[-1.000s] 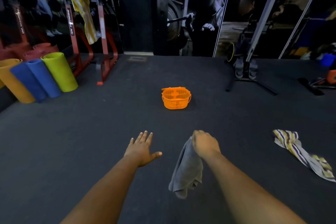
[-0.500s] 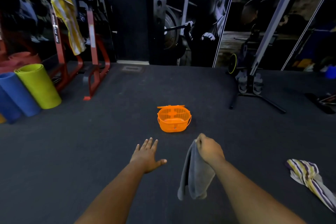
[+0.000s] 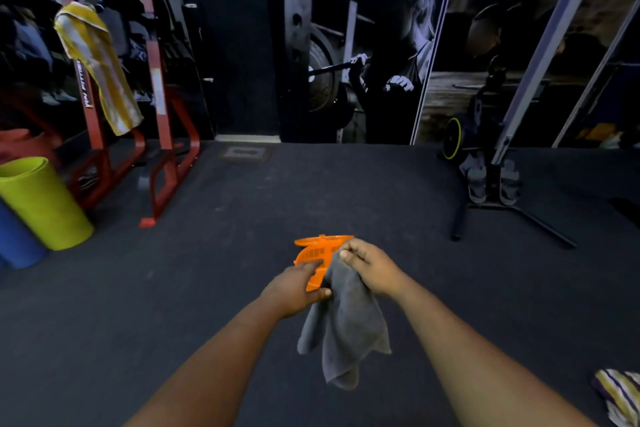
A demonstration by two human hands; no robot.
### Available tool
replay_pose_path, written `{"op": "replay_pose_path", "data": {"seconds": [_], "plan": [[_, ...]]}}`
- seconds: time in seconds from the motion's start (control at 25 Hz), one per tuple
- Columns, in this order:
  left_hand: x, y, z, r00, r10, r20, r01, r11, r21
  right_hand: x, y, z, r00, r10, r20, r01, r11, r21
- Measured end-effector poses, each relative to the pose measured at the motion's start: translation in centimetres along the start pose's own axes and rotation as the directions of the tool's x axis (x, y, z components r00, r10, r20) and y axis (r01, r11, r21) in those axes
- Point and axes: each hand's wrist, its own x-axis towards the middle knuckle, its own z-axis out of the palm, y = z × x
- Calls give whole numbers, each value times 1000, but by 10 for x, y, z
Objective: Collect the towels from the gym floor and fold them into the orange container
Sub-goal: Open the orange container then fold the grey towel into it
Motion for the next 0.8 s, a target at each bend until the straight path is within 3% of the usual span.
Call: {"op": "replay_pose_path", "data": {"seconds": [0.12,0.24,0.32,0.44,0.56,0.64,0.72,0.8], "plan": [[54,18,-14,998,54,-45,-61,979,-192,57,11,-28,999,-5,47,-2,991,136],[105,22,-34,989,-20,-149,-25,957,-290,108,28,-57,997,8,-80,4,989,148],[132,19,-49,976,-66,-210,-6,945,-327,138,43,-73,977,18,-211,-21,1000,-9],[167,11,-73,948,-104,-300,24,966,-258,166,69,-89,964,71,-257,-153,937,-313],[208,2,-89,931,-137,-340,8,935,-355,197,89,-97,957,86,-276,-187,913,-362],[229,3,-102,928,-180,-325,-30,835,-549,217,99,-95,983,70,-168,-143,869,-473],[244,3,-120,913,-262,-313,-71,654,-753,231,113,-94,999,50,0,-40,792,-610],[258,-8,-137,904,-341,-259,-62,495,-867,242,125,-94,999,14,-41,-31,887,-460]]}}
